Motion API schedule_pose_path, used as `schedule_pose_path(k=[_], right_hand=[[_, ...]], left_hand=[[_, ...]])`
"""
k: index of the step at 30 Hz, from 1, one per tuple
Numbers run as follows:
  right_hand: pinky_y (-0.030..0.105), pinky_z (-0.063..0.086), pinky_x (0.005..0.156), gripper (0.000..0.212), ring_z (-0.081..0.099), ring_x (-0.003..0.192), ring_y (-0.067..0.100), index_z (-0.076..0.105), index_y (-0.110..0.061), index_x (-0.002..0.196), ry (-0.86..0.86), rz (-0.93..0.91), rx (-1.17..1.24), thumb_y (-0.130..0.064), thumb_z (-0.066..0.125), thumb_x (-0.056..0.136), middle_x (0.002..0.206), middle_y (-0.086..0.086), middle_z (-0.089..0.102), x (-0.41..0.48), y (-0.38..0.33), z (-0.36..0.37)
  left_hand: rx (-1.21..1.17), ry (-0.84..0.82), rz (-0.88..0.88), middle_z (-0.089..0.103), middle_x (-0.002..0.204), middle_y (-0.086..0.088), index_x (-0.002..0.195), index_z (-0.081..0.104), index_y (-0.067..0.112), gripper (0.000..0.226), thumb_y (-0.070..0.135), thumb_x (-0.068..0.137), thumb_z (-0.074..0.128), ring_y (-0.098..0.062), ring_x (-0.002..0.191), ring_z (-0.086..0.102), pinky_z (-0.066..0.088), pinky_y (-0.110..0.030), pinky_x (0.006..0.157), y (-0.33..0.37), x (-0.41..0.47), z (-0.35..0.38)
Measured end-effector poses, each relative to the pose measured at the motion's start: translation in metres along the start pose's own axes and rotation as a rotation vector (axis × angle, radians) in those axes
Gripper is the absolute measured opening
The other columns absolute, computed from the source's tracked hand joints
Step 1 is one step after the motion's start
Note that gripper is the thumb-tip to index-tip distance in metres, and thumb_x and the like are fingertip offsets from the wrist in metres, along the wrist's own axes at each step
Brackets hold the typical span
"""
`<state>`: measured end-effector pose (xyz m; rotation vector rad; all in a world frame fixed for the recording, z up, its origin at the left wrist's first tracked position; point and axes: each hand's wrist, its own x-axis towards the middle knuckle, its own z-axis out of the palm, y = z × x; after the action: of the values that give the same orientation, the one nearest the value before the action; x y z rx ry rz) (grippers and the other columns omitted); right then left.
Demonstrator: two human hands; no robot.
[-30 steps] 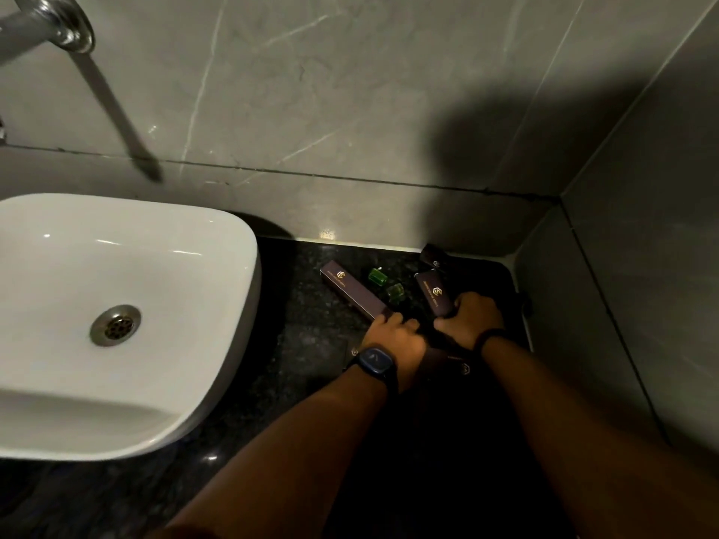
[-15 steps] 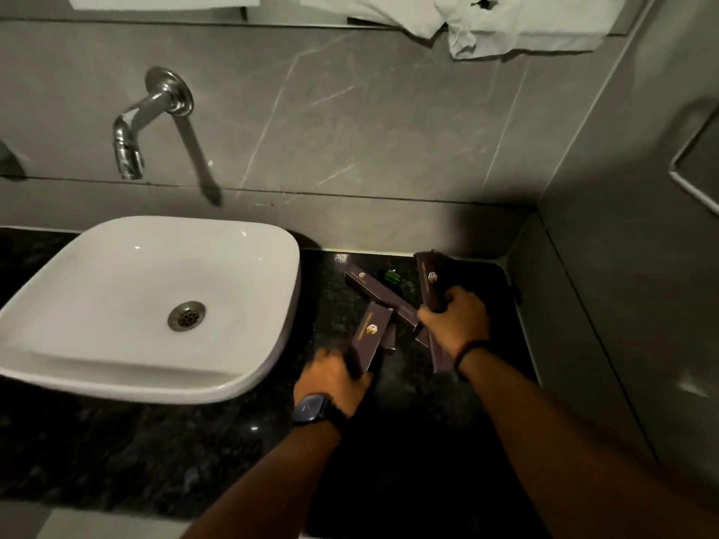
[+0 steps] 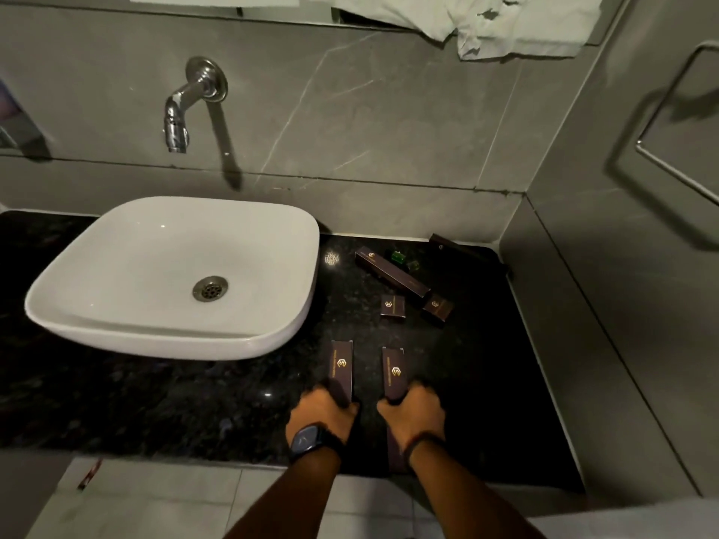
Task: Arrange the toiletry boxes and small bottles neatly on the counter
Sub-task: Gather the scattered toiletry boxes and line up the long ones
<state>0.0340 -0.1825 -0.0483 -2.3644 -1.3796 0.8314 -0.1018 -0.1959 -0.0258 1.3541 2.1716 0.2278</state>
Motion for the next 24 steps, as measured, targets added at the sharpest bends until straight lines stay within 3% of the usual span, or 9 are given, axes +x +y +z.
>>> schedule_pose_path(k=[4, 7, 10, 14, 18, 24], right_hand=[[0.037, 0.057, 0.085, 0.056, 0.063, 0.105, 0.028, 0.06, -0.017, 0.111, 0.011, -0.022, -0.043, -0.05, 0.073, 0.068, 0.116, 0.009, 0.062, 0.001, 0.001, -0.002], [0.038, 0.054, 0.089, 0.068, 0.058, 0.112, 0.03, 0.056, -0.015, 0.119, 0.052, -0.048, -0.067, -0.058, 0.069, 0.068, 0.122, 0.011, 0.058, 0.014, 0.0, -0.021], [0.041, 0.052, 0.094, 0.064, 0.057, 0.114, 0.032, 0.057, -0.012, 0.118, 0.114, -0.048, -0.016, -0.054, 0.069, 0.072, 0.123, 0.014, 0.058, 0.042, -0.004, -0.055], [0.044, 0.053, 0.088, 0.052, 0.06, 0.106, 0.036, 0.06, -0.008, 0.111, 0.179, -0.081, 0.014, -0.046, 0.068, 0.077, 0.115, 0.018, 0.061, 0.091, -0.009, -0.107], [0.045, 0.051, 0.094, 0.047, 0.056, 0.112, 0.039, 0.057, -0.005, 0.117, 0.183, -0.118, 0.034, -0.035, 0.066, 0.082, 0.12, 0.021, 0.058, 0.145, -0.02, -0.148], [0.045, 0.049, 0.098, 0.041, 0.055, 0.117, 0.037, 0.056, -0.005, 0.121, 0.214, -0.172, -0.064, -0.022, 0.065, 0.085, 0.124, 0.021, 0.058, 0.225, -0.043, -0.169]], left_hand=[[0.0, -0.001, -0.065, 0.057, 0.123, -0.009, 0.118, 0.051, 0.018, 0.074, 0.065, 0.063, 0.067, -0.034, 0.113, 0.057, 0.05, -0.04, 0.09, 0.002, -0.002, 0.005], [0.08, 0.148, -0.028, 0.048, 0.127, -0.008, 0.123, 0.043, 0.017, 0.089, 0.076, 0.059, 0.061, -0.033, 0.118, 0.047, 0.047, -0.041, 0.09, 0.017, -0.004, 0.001], [0.048, 0.235, 0.053, 0.049, 0.126, -0.008, 0.123, 0.045, 0.017, 0.084, 0.078, 0.066, 0.053, -0.033, 0.116, 0.047, 0.046, -0.042, 0.089, 0.048, 0.008, -0.008], [-0.004, 0.243, 0.104, 0.051, 0.127, -0.012, 0.125, 0.049, 0.014, 0.076, 0.07, 0.074, 0.054, -0.035, 0.114, 0.05, 0.049, -0.043, 0.089, 0.096, 0.037, -0.015], [-0.156, 0.18, 0.045, 0.055, 0.126, -0.015, 0.123, 0.053, 0.011, 0.071, 0.064, 0.075, 0.06, -0.037, 0.114, 0.054, 0.049, -0.042, 0.092, 0.14, 0.074, -0.021], [-0.368, 0.101, -0.154, 0.068, 0.109, -0.015, 0.101, 0.065, 0.012, 0.054, 0.057, 0.071, 0.07, -0.036, 0.098, 0.065, 0.052, -0.036, 0.077, 0.191, 0.136, -0.019]])
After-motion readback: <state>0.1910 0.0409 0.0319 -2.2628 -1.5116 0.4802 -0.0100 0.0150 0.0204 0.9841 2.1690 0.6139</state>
